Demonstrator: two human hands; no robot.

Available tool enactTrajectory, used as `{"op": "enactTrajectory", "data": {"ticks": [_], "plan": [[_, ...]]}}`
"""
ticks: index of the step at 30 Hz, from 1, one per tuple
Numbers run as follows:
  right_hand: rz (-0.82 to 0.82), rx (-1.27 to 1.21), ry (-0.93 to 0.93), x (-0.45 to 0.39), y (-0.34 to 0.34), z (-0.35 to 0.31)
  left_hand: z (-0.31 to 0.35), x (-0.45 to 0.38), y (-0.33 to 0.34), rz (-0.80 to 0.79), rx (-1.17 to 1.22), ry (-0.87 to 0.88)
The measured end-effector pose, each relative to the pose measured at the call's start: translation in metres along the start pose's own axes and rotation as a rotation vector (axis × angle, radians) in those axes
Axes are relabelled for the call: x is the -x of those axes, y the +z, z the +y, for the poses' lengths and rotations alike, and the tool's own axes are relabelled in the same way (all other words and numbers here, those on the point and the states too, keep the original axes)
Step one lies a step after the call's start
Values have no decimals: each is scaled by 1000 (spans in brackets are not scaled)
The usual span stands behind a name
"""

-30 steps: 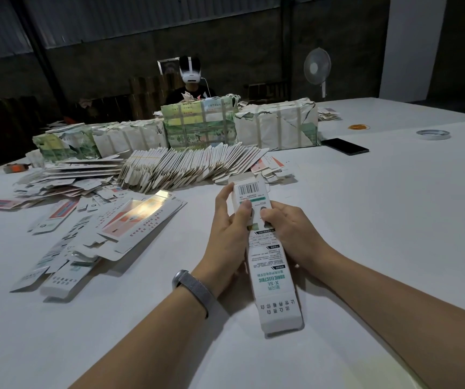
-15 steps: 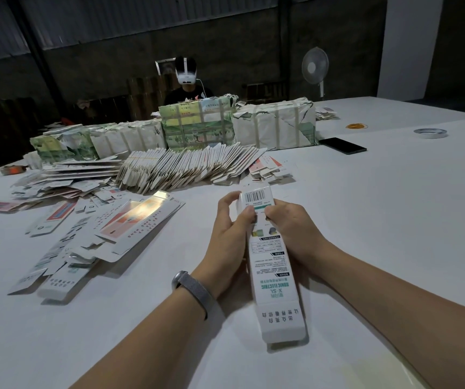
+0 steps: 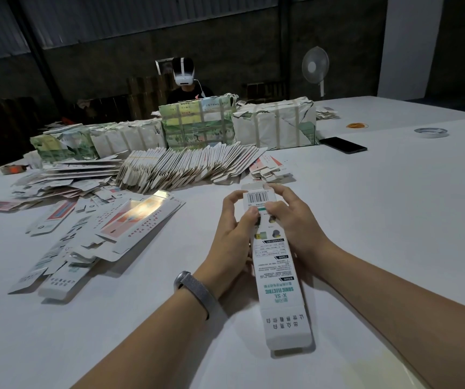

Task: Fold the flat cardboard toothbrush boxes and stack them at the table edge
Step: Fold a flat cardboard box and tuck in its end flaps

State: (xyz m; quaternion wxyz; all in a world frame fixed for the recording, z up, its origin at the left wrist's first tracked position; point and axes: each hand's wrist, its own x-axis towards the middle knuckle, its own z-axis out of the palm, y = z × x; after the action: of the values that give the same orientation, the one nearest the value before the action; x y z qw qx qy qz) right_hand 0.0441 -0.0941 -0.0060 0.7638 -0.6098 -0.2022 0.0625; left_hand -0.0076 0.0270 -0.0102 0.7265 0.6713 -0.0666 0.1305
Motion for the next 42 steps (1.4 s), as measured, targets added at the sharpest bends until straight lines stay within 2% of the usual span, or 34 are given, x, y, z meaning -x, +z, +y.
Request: {"op": "enactTrajectory", "data": {"ticks": [17,25,30,42], "plan": [[57,19,13,-6,-3,9,-3,-4,-2,-30,-19,-83],[116,37,-62,-6,-6,9,-4,-5,1,0,-26,-105],[100,-21,-28,-4,-6,7,-5,-4,-1,8,-81,-121],[26,-69,35,-8,-5,7,-2,-4,-5,-41,-26,-137]]}}
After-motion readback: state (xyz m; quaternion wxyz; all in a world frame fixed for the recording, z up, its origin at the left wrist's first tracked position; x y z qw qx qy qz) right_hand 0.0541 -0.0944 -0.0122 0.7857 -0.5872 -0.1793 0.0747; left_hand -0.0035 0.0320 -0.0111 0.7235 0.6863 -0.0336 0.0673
